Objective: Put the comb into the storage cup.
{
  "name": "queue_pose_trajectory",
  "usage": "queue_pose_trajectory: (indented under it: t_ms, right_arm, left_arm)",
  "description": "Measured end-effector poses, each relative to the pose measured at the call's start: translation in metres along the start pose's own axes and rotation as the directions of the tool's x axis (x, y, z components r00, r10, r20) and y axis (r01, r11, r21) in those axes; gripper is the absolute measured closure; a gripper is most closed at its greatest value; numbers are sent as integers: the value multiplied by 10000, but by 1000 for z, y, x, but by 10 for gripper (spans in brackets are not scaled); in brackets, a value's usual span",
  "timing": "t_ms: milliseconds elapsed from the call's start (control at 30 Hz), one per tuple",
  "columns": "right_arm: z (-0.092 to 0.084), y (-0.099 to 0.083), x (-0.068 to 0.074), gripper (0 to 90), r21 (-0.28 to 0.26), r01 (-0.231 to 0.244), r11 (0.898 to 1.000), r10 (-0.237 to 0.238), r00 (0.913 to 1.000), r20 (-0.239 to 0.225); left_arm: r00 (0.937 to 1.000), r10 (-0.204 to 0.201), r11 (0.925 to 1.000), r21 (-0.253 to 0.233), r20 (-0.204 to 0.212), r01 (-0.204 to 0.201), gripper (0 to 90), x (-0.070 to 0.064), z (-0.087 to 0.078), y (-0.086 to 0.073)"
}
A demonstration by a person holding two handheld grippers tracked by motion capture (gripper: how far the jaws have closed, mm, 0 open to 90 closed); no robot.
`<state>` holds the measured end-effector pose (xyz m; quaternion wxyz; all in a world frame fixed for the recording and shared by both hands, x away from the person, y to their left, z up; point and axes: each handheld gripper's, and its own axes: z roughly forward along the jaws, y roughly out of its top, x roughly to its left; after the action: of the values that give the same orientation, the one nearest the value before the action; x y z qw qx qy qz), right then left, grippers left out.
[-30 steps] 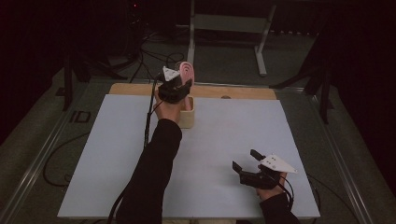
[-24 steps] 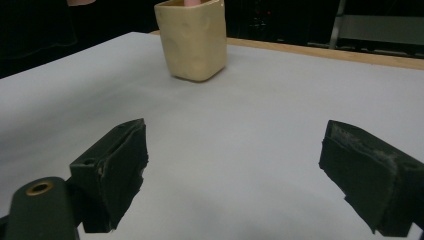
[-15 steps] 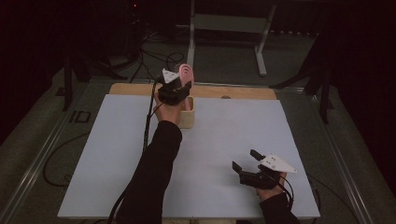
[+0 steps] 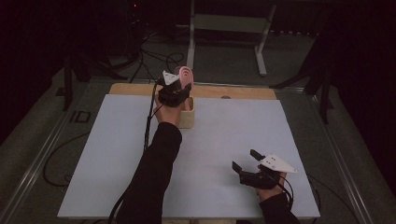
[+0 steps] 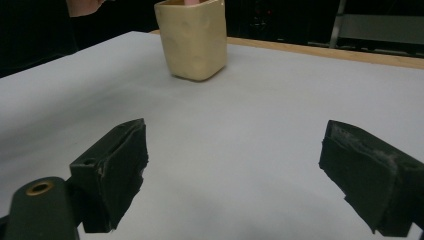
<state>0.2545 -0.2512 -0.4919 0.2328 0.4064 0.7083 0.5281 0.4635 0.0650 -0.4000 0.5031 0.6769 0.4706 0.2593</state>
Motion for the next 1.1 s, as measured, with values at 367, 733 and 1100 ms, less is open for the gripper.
queue_pose_trajectory:
  t_ms: [367, 733, 1100]
  right_arm:
    - [1, 0, 0, 118, 7, 5, 10000, -5, 10000, -18]
    - [1, 0, 1, 118, 34, 12, 10000, -11, 10000, -21]
    - [2, -1, 1, 118, 71, 25, 10000, -25, 10000, 10]
  left_arm:
    - [9999, -144, 9999, -10, -46, 144, 641, 1, 0, -7]
    - [10000, -78, 9997, 214, -40, 79, 640, 1, 1, -15]
    - [9997, -251, 9992, 310, -82, 254, 640, 4, 2, -25]
